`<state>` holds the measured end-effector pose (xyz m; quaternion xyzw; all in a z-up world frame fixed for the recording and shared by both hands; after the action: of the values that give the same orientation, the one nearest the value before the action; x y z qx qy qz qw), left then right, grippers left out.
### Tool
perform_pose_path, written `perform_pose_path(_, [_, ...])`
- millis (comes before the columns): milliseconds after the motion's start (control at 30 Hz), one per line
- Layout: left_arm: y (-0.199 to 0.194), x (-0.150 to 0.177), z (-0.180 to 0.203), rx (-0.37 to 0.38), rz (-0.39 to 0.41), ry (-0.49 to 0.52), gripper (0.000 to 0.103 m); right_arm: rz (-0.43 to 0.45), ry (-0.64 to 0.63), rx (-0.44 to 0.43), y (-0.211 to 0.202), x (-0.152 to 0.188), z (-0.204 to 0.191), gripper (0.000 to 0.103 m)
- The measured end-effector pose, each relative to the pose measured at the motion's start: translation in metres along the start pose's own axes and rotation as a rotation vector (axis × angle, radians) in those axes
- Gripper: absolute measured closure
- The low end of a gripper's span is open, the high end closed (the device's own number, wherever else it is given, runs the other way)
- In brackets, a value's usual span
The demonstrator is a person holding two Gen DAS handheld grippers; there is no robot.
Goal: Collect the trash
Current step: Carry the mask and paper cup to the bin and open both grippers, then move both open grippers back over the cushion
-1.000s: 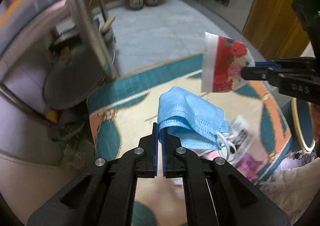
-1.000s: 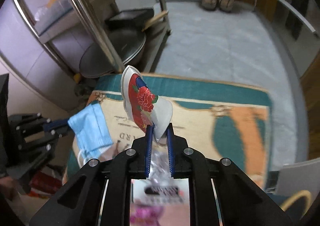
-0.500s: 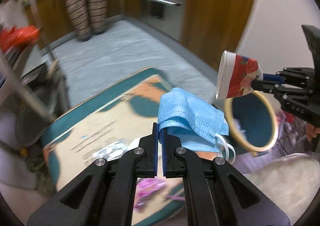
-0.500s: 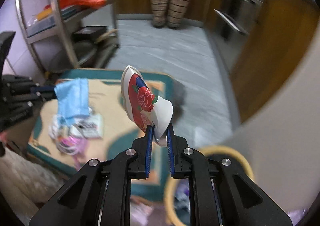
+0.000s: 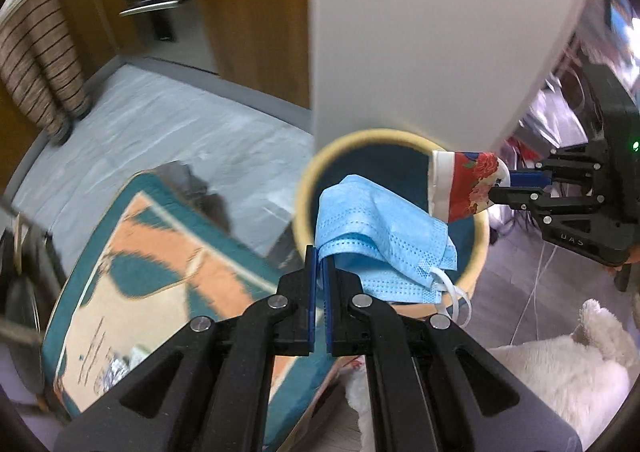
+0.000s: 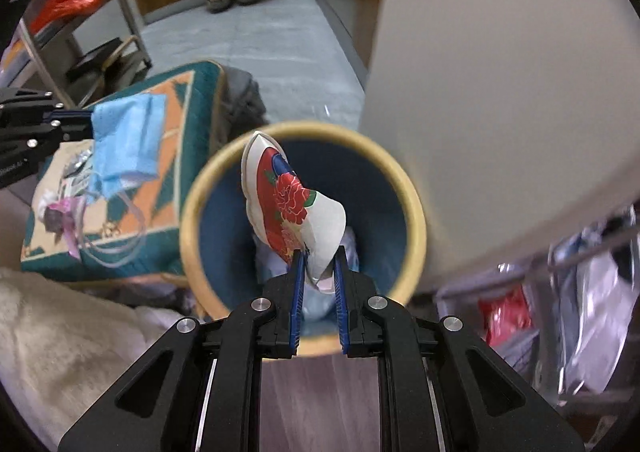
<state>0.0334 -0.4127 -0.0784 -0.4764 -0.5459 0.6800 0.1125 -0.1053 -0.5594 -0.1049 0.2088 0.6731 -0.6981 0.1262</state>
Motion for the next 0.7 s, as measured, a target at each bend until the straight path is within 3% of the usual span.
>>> perform_pose_path(100, [0.014, -0.011, 0.016, -0.005, -0.007, 0.020, 0.097, -0.007, 0.033, 0.012, 0.001, 0.005, 0.011, 0.085])
perform_pose_path(133, [0.016, -0.014, 0.018, 0.004, -0.009, 0.012, 0.094, -0.007, 0.046, 0.010, 0.001, 0.004, 0.013, 0.074])
perform_pose_path(167, [0.017, -0.015, 0.019, 0.012, -0.014, 0.003, 0.083, -0.004, 0.058, 0.010, -0.001, 0.004, 0.015, 0.066])
perform_pose_path(200, [0.018, -0.016, 0.019, 0.007, -0.017, -0.006, 0.064, 0.005, 0.063, 0.008, -0.002, 0.004, 0.016, 0.057])
perform_pose_path(267, [0.014, -0.016, 0.020, -0.011, 0.003, -0.004, 0.053, 0.026, 0.058, 0.005, -0.005, 0.002, 0.015, 0.055])
perform_pose_path(567, [0.005, 0.006, -0.014, -0.039, -0.026, -0.128, 0.049, 0.044, 0.044, -0.013, -0.003, -0.003, 0.002, 0.043])
perform_pose_path(700, [-0.007, 0.019, -0.027, -0.069, -0.020, -0.134, 0.046, 0.062, 0.026, -0.020, -0.009, -0.010, -0.011, 0.029])
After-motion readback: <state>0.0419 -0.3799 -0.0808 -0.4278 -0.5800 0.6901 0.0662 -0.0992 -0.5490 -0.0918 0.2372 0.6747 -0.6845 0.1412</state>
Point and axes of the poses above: each gripper's, at about its wrist camera, not at the fingertips, and y roughly the way its jaws point, z to its right, x to its underside, the point moved 1 cm from there along y, roughly the way its jaws point, and after that the axes turned 3 degrees about z, right-handed, at the moved point
